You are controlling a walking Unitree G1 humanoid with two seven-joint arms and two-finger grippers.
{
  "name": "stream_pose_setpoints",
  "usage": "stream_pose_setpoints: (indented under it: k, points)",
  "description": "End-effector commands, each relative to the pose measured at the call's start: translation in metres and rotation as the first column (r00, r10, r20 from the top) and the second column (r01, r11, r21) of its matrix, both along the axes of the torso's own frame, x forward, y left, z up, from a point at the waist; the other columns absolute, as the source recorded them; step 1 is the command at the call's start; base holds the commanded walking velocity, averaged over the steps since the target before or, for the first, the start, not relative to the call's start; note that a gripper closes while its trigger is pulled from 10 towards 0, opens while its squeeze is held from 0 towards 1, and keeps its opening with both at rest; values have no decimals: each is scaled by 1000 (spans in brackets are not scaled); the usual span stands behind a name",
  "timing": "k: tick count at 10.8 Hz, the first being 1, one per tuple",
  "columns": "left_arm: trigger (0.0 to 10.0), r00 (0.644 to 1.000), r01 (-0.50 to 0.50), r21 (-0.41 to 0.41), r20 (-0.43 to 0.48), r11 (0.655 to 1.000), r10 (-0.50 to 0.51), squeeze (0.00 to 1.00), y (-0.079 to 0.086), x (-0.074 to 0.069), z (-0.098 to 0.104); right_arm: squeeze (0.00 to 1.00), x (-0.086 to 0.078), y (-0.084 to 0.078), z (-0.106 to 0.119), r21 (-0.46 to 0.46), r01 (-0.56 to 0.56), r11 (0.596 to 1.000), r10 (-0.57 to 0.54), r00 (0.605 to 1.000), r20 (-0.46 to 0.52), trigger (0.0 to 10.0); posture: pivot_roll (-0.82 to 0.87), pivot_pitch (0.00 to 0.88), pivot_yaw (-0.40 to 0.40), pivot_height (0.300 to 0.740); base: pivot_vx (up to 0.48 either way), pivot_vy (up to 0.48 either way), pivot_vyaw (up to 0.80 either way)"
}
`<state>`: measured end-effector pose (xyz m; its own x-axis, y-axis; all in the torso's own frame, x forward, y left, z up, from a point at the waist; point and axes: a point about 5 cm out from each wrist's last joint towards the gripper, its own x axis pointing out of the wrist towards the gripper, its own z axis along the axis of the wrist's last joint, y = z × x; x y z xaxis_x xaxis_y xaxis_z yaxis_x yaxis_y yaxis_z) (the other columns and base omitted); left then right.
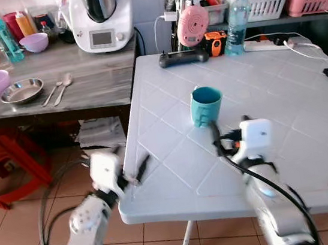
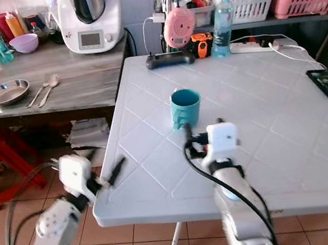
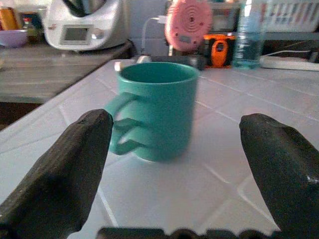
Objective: Setting the table
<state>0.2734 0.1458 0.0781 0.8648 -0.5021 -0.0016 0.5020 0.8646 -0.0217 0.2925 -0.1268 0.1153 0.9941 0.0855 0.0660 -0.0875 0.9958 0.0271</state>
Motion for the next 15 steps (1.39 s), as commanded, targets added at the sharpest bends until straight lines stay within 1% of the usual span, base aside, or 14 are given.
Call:
stream_pose_setpoints:
  k: [1, 2, 3, 5, 6, 7, 9, 11, 12, 15]
  points:
    - [10000, 998, 55, -21, 10, 998, -55, 0, -2, -1, 7, 0, 8, 12, 0, -7, -40, 999, 40, 999, -10, 10000, 42, 15, 8, 740, 0, 0, 0]
    - [10000, 996, 84, -28, 3, 996, -84, 0, -3, -2, 7, 0, 16, 16, 0, 2, -49, 999, 49, 999, -23, 10000, 42, 15, 8, 740, 0, 0, 0]
    - [10000, 993, 105, -85, -37, 991, -109, 0, -4, -4, 5, 0, 26, 20, -2, 26, -37, 999, 38, 997, -64, 10000, 49, 11, 8, 740, 0, 0, 0]
    - [10000, 989, 142, -102, -26, 985, -146, 0, -6, -6, 6, 0, 31, 28, -3, 19, -53, 998, 54, 995, -84, 10000, 56, 0, 9, 740, 0, 0, 0]
    - [10000, 984, 174, -104, -24, 979, -178, 0, -7, -8, 6, 0, 33, 32, -8, 1, -64, 998, 64, 992, -112, 10000, 59, 0, 6, 740, 0, 0, 0]
    - [10000, 980, 194, -87, -24, 977, -197, 0, -7, -9, 4, 0, 35, 33, -10, -3, -68, 998, 68, 989, -134, 10000, 61, 0, 2, 740, 0, 0, 0]
    - [10000, 978, 203, -80, -37, 976, -206, 0, -4, -12, -1, 0, 39, 36, -12, 2, -72, 997, 72, 987, -144, 10000, 67, 0, 1, 740, 0, 0, 0]
    - [10000, 972, 223, -84, -54, 971, -228, 0, -4, -16, -6, 0, 49, 34, -12, -9, -57, 998, 55, 988, -148, 10000, 80, 0, -5, 740, 0, 0, 0]
    - [10000, 968, 240, -91, -55, 967, -245, 0, -4, -19, -6, 0, 54, 29, -12, -19, -34, 999, 31, 989, -142, 10000, 86, 0, -8, 740, 0, 0, 0]
    - [10000, 960, 269, -96, -49, 958, -274, 0, -4, -21, -6, 0, 60, 15, -9, -47, 17, 999, -23, 993, -116, 10000, 83, 0, -6, 740, 0, 0, 0]
